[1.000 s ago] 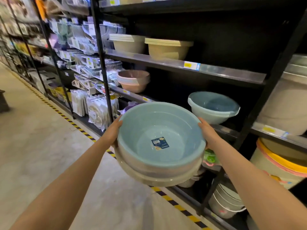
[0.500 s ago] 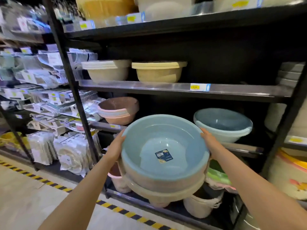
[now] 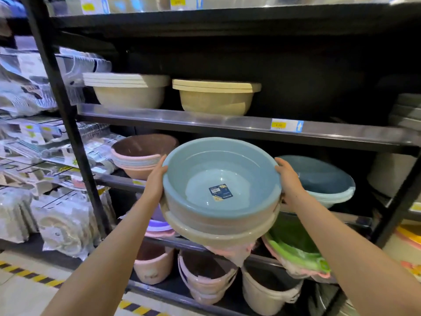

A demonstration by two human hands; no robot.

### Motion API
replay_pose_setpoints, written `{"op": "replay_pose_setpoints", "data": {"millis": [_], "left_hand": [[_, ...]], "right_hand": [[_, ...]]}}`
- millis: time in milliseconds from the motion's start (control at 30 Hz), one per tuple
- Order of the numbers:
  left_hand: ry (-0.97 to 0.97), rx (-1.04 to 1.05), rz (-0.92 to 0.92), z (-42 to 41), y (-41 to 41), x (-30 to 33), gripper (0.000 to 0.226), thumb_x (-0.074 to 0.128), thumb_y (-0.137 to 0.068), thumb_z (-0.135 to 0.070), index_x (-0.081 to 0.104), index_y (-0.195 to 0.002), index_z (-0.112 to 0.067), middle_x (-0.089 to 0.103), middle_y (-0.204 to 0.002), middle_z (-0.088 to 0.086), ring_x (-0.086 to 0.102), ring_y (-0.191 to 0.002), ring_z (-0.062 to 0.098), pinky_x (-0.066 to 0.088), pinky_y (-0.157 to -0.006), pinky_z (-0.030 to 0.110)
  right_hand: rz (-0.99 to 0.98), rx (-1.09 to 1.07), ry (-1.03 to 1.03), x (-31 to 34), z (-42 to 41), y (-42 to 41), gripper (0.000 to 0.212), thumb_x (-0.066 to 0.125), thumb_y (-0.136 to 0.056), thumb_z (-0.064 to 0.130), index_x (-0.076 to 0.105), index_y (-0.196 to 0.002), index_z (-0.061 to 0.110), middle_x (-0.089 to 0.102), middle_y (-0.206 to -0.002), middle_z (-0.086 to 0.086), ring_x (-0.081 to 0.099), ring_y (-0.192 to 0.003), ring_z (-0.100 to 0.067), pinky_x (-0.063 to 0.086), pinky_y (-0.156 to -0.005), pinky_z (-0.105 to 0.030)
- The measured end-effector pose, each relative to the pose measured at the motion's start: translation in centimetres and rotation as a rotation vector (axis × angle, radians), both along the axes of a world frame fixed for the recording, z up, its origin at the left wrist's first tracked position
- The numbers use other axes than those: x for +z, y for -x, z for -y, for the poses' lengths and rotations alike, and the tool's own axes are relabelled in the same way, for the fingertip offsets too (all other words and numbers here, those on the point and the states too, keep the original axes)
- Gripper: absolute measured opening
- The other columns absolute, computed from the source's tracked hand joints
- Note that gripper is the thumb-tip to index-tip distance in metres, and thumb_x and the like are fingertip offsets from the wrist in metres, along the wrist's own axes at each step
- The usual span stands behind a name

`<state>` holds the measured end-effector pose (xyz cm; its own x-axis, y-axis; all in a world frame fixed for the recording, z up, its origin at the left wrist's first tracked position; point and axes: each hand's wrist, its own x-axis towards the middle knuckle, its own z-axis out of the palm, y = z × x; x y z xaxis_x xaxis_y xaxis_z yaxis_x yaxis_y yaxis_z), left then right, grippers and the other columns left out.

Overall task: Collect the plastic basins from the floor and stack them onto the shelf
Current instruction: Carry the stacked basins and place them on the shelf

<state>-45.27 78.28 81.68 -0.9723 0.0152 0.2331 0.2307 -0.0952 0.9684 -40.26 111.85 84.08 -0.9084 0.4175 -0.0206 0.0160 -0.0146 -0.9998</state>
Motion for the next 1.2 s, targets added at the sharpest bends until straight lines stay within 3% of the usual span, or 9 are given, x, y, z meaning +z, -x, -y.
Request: {"op": "replay_pose_setpoints", "data": {"millis": [167, 300, 533, 633, 700, 833, 933, 1033, 1200], "left_hand": [[-0.053, 0.047, 0.022, 0.0, 5.1, -0.9, 0.04, 0.048, -0.088, -0.025, 0.058, -0.118, -0.05, 0.06, -0.128, -0.019, 0.052, -0.124, 0.018, 0.042, -0.105, 0.04], [0.044, -0.006, -0.007, 0.7, 10.0, -2.4, 0.047, 0.045, -0.087, -0.031, 0.045, -0.132, -0.045, 0.046, -0.142, -0.014, 0.043, -0.134, 0.018, 0.03, -0.116, 0.044], [0.0, -0.11, 0.124, 1.4, 20.0, -2.3, 0.047, 0.047, -0.092, -0.03, 0.05, -0.138, -0.025, 0.051, -0.144, 0.002, 0.048, -0.131, 0.027, 0.034, -0.113, 0.048], [-0.048, -0.015, 0.273, 1.0, 21.5, -1.4, 0.03, 0.059, -0.08, -0.042, 0.071, -0.097, -0.021, 0.069, -0.102, 0.002, 0.062, -0.098, 0.024, 0.05, -0.092, 0.038], [0.026, 0.026, 0.238, 0.9, 21.9, -1.4, 0.026, 0.056, -0.079, -0.045, 0.067, -0.081, -0.021, 0.066, -0.094, 0.007, 0.06, -0.092, 0.027, 0.047, -0.088, 0.041], [0.108, -0.015, -0.089, 1.8, 20.3, -3.4, 0.038, 0.05, -0.092, -0.041, 0.051, -0.126, -0.024, 0.057, -0.122, -0.005, 0.055, -0.111, 0.007, 0.041, -0.1, 0.033], [0.24, -0.017, -0.246, 1.8, 17.4, -4.7, 0.055, 0.041, -0.092, -0.046, 0.038, -0.143, -0.026, 0.042, -0.147, -0.008, 0.041, -0.131, 0.005, 0.029, -0.111, 0.03], [0.279, 0.05, -0.296, 0.6, 15.0, -4.8, 0.055, 0.041, -0.098, -0.038, 0.026, -0.15, -0.025, 0.028, -0.157, -0.009, 0.025, -0.142, 0.005, 0.019, -0.119, 0.031], [0.228, 0.233, -0.224, -0.7, 12.8, -4.6, 0.056, 0.045, -0.091, -0.045, 0.034, -0.144, -0.032, 0.041, -0.15, -0.008, 0.039, -0.137, 0.017, 0.03, -0.115, 0.045]], "right_hand": [[-0.044, -0.055, -0.022, -1.1, 0.1, 4.1, 0.04, 0.039, -0.095, 0.021, 0.048, -0.132, 0.033, 0.052, -0.133, -0.002, 0.054, -0.114, -0.024, 0.049, -0.087, -0.04], [-0.034, -0.094, 0.015, -3.2, 0.9, 7.2, 0.042, 0.039, -0.096, 0.019, 0.047, -0.135, 0.031, 0.051, -0.136, -0.002, 0.053, -0.116, -0.024, 0.046, -0.087, -0.038], [-0.162, -0.151, -0.064, -5.1, 3.0, 13.0, 0.048, 0.04, -0.096, 0.02, 0.038, -0.143, 0.027, 0.039, -0.149, 0.003, 0.039, -0.133, -0.017, 0.029, -0.114, -0.037], [-0.184, -0.185, -0.134, -5.1, 3.8, 13.9, 0.043, 0.043, -0.092, 0.029, 0.043, -0.134, 0.035, 0.046, -0.14, 0.001, 0.044, -0.124, -0.018, 0.034, -0.109, -0.038], [-0.184, -0.194, -0.161, -5.5, 4.0, 13.8, 0.039, 0.045, -0.084, 0.043, 0.044, -0.123, 0.042, 0.05, -0.129, 0.005, 0.048, -0.119, -0.019, 0.038, -0.105, -0.041], [-0.243, -0.237, -0.174, -6.5, 4.1, 13.1, 0.037, 0.044, -0.077, 0.059, 0.043, -0.113, 0.048, 0.051, -0.114, 0.019, 0.051, -0.114, -0.014, 0.04, -0.1, -0.037], [-0.223, -0.259, -0.205, -6.1, 4.2, 12.7, 0.029, 0.038, -0.084, 0.06, 0.044, -0.107, 0.043, 0.055, -0.11, 0.013, 0.053, -0.109, -0.017, 0.042, -0.098, -0.041], [-0.176, -0.213, -0.203, -5.7, 4.6, 12.4, 0.038, 0.038, -0.092, 0.056, 0.04, -0.125, 0.038, 0.052, -0.128, 0.006, 0.048, -0.118, -0.017, 0.037, -0.098, -0.036], [-0.168, -0.078, -0.139, -6.2, 5.6, 11.0, 0.077, 0.056, -0.089, 0.041, 0.01, -0.151, 0.033, 0.023, -0.156, 0.005, 0.03, -0.138, -0.018, 0.029, -0.106, -0.034]]}}
